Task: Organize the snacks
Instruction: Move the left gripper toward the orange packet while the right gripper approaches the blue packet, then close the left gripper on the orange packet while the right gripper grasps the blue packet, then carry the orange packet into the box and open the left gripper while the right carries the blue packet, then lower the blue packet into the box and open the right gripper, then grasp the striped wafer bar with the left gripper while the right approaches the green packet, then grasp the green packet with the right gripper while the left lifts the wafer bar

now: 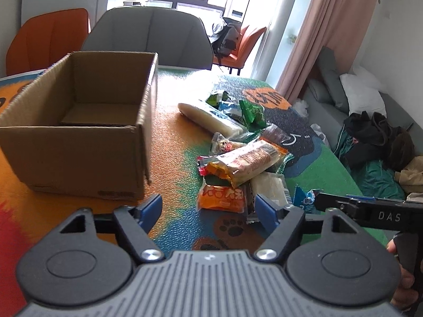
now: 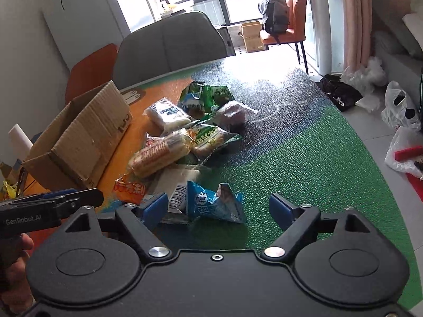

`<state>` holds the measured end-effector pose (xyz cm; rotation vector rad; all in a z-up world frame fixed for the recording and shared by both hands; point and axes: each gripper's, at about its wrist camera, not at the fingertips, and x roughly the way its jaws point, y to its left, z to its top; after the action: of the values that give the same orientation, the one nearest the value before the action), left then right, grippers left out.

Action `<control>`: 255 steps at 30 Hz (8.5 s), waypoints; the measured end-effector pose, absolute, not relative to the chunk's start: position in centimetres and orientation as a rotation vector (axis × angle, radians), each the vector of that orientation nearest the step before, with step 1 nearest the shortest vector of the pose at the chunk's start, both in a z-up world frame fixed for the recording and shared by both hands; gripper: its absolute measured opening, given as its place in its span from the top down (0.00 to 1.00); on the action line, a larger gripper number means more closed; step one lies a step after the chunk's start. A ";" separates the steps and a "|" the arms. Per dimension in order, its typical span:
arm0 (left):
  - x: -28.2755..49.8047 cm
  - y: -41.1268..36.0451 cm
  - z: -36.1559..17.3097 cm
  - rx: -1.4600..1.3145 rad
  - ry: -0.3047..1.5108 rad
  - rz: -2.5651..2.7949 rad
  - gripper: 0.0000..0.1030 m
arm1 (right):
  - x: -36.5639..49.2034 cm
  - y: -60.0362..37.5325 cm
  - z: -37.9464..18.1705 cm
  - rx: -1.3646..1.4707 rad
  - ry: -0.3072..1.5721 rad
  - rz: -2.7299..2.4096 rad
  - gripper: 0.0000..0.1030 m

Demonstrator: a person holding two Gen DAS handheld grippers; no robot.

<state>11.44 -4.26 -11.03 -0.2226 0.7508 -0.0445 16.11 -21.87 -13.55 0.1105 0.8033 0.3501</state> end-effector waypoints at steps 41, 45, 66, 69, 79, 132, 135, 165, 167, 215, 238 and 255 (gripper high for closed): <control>14.2 -6.5 -13.3 -0.160 0.740 -0.052 0.59 | 17.1 -22.5 -14.4 0.103 0.777 0.382 0.66; 13.6 -6.2 -12.8 -0.164 0.728 -0.049 0.60 | 16.8 -22.1 -14.0 0.104 0.766 0.394 0.66; 10.3 -2.5 -4.8 -0.183 0.590 -0.013 0.60 | 16.7 -17.5 -8.1 0.101 0.666 0.478 0.66; 10.4 -1.5 -4.4 -0.189 0.585 0.000 0.60 | 16.9 -16.8 -7.6 0.101 0.657 0.487 0.66; 10.8 2.1 -3.6 -0.218 0.570 0.039 0.60 | 18.3 -13.4 -6.5 0.085 0.649 0.522 0.66; 10.8 11.1 -3.2 -0.318 0.618 0.222 0.04 | 20.5 -5.9 -4.4 0.067 0.672 0.583 0.33; 10.8 10.0 -3.3 -0.316 0.621 0.203 0.00 | 20.2 -7.4 -4.3 0.076 0.665 0.558 0.26; 11.7 -2.6 -4.3 -0.227 0.637 -0.044 0.00 | 18.3 -21.0 -7.0 0.193 0.696 0.362 0.04; 12.0 -3.3 -4.3 -0.216 0.630 -0.055 0.01 | 18.4 -21.6 -7.3 0.202 0.700 0.364 0.05; 20.9 -6.8 -12.5 -0.195 0.824 -0.128 0.68 | 26.0 -20.7 -13.3 0.149 0.845 0.412 0.33; 19.7 -4.6 -10.9 -0.274 0.765 -0.058 0.68 | 26.1 -16.4 -14.9 -0.068 0.877 0.450 0.42; 18.0 -4.8 -8.8 -0.276 0.711 -0.087 0.68 | 23.5 -18.4 -11.3 -0.015 0.790 0.447 0.57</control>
<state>18.04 -4.79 -8.77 -0.2759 0.7112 -0.0865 23.50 -18.41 -11.27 -0.0146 0.7895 0.4467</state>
